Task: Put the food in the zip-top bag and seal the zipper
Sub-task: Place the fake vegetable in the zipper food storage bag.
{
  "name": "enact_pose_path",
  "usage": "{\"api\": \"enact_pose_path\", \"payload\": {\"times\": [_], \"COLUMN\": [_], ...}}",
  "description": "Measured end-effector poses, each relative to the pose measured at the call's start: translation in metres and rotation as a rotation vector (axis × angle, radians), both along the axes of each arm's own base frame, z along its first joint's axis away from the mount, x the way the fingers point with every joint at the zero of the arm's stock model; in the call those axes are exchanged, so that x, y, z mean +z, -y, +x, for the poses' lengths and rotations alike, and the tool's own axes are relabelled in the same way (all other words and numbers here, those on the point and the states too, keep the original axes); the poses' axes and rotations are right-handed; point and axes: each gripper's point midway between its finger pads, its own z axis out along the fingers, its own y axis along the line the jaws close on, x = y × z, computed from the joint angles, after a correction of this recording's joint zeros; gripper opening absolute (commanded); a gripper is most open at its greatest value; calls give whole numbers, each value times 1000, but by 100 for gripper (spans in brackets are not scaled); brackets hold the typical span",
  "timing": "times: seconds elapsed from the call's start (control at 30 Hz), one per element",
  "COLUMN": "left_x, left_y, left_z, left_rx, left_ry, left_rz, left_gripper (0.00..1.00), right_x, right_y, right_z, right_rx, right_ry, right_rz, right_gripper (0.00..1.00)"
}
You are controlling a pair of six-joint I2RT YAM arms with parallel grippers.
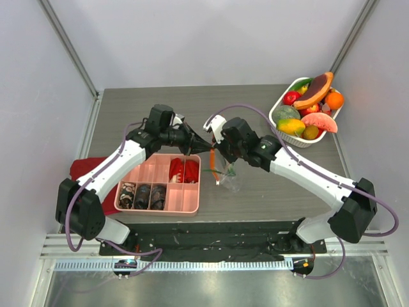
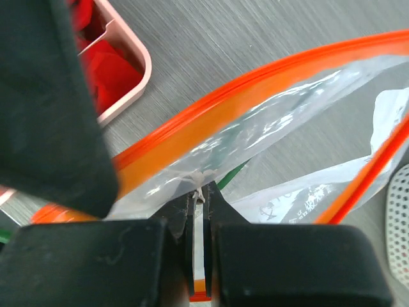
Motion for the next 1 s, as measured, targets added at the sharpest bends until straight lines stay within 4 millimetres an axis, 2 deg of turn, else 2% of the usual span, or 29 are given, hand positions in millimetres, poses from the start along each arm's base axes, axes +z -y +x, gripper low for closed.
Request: {"api": "enact_pose_path", "payload": {"times": [0.17, 0.2, 0.3, 0.43, 0.57, 0.7, 0.87, 0.93, 1.0], "left_x": [0, 1, 2, 2, 0, -2, -6, -6, -6], "left_y": [-1, -2, -2, -3, -4, -3, 0, 0, 1], "left_z": [-2, -3, -4, -5, -6, -4, 1, 2, 2], "left_rx": [-9, -11, -16, -17, -14, -11, -3, -2, -2], "left_ry": [-4, -3, -2, -10, -27, -39, -55, -57, -55], "left_rz": [13, 16, 25, 32, 36, 36, 34, 33, 31], "left_gripper": [0, 0, 0, 0, 0, 0, 0, 0, 0], "right_x": [-5, -7, -7, 5, 30, 63, 107, 118, 123], "right_y": [5, 6, 6, -1, -8, -8, -5, 0, -1], "right_z": [7, 7, 6, 1, 0, -11, -50, -71, -84], "right_rx": [-55, -64, -83, -57, -26, 38, 234, 312, 366], "right_ry": [-98, -119, -168, -197, -180, -134, -26, 15, 34], "right_rz": [22, 22, 34, 60, 110, 174, 290, 332, 352], "right_gripper": [2, 20, 57, 71, 73, 66, 58, 55, 54]}}
